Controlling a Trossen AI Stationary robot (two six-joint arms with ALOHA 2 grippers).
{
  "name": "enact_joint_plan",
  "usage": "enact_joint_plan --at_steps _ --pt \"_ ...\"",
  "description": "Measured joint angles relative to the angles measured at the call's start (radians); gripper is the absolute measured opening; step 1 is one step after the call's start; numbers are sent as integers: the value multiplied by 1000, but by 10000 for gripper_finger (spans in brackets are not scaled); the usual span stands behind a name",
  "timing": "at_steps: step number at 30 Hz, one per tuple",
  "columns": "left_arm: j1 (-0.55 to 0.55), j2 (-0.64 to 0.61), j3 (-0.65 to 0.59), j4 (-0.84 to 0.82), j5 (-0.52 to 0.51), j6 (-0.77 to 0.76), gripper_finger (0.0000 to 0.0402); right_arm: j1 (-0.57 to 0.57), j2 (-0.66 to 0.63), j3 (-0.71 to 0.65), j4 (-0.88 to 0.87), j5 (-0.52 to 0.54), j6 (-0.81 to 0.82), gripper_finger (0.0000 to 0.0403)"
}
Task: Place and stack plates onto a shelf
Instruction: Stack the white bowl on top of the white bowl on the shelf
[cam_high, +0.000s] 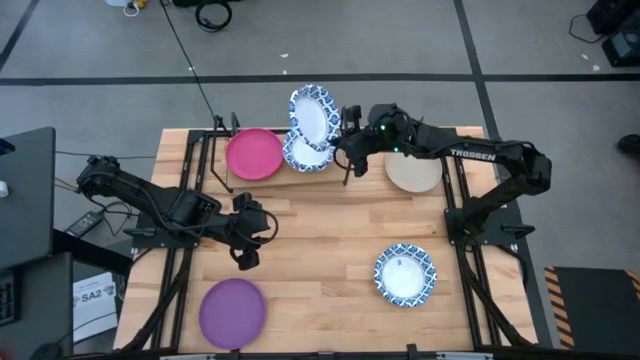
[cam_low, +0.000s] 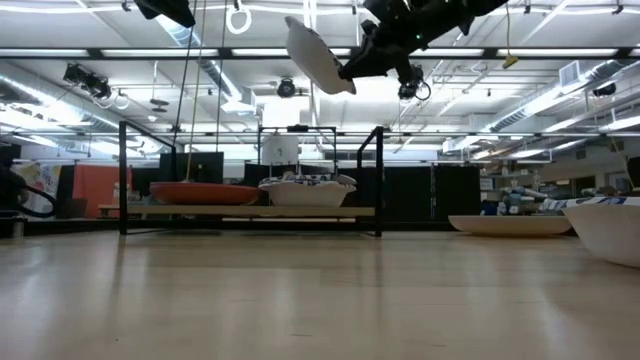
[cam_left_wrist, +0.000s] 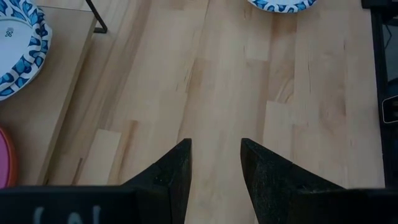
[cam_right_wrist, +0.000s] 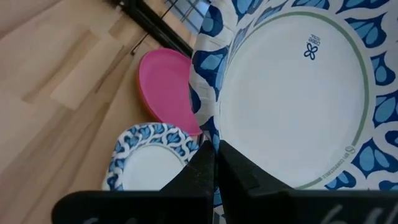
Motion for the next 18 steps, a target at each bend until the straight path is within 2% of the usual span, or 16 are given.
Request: enact_joint_plan --at_steps 4,11,18 --pt "1 0 0 0 0 0 143 -23 24 25 -21 -7 3 13" --pt "2 1 0 9 1 5 143 -33 152 85 -33 -4 2 13" --pt "2 1 0 12 0 7 143 -44 266 124 -43 43 3 13"
